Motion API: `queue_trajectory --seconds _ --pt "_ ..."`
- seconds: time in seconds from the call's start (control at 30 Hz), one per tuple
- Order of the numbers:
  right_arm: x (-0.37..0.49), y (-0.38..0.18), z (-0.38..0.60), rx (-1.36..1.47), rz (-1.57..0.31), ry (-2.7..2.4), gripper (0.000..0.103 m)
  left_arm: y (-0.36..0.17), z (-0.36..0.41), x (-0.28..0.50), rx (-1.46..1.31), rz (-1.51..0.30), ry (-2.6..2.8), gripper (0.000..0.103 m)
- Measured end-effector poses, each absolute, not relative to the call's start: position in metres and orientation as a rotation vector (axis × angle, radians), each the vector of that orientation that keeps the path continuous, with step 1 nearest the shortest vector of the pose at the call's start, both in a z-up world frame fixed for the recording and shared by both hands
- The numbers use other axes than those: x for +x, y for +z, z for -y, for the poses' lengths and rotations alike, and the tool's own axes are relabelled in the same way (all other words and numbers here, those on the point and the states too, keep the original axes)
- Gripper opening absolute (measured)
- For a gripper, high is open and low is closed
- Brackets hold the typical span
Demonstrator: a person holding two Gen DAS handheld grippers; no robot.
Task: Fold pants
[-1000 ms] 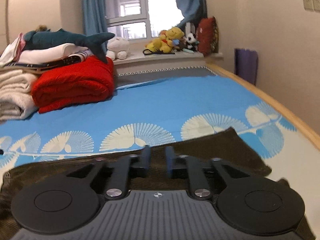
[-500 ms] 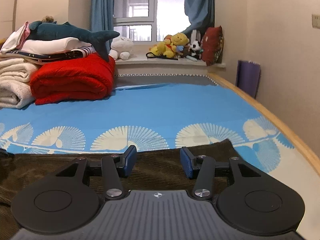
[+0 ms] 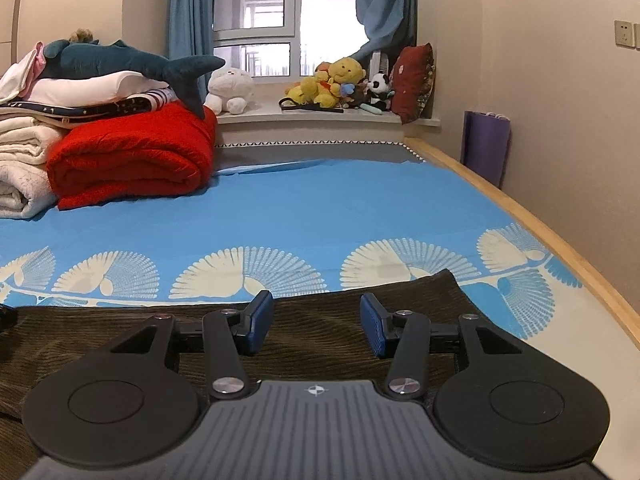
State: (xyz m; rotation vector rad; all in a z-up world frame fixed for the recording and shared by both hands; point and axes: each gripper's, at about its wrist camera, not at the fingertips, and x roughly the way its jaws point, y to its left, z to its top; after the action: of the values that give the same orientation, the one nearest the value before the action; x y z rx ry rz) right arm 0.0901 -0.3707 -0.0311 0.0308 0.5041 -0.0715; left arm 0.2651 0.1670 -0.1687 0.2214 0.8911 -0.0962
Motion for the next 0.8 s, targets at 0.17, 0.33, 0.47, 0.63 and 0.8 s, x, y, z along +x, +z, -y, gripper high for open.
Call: queue_trajectory --seconds 0.17,0.33,0.47,0.63,0.8 --pt "0.088 -0.030 0.373 0.076 -0.528 -0.066 0.050 -0.121 -0.132 0.206 0.296 -0.902 -0.141 0.003" --pt "0.076 -0.028 0.374 0.112 -0.538 -0.058 0.048 -0.082 -0.109 0.093 0.286 -0.829 -0.257 0.002" --pt "0.061 -0.028 0.376 0.138 -0.552 -0.049 0.042 -0.118 -0.112 0.035 0.222 -0.895 -0.327 0.003" --pt "0.047 -0.031 0.378 0.136 -0.585 -0.045 0.042 -0.123 -0.166 0.029 -0.159 -0.962 -0.173 0.025" --pt "0.047 -0.037 0.376 0.127 -0.612 -0.050 0.042 -0.154 -0.207 0.036 -0.577 -1.132 -0.166 0.028"
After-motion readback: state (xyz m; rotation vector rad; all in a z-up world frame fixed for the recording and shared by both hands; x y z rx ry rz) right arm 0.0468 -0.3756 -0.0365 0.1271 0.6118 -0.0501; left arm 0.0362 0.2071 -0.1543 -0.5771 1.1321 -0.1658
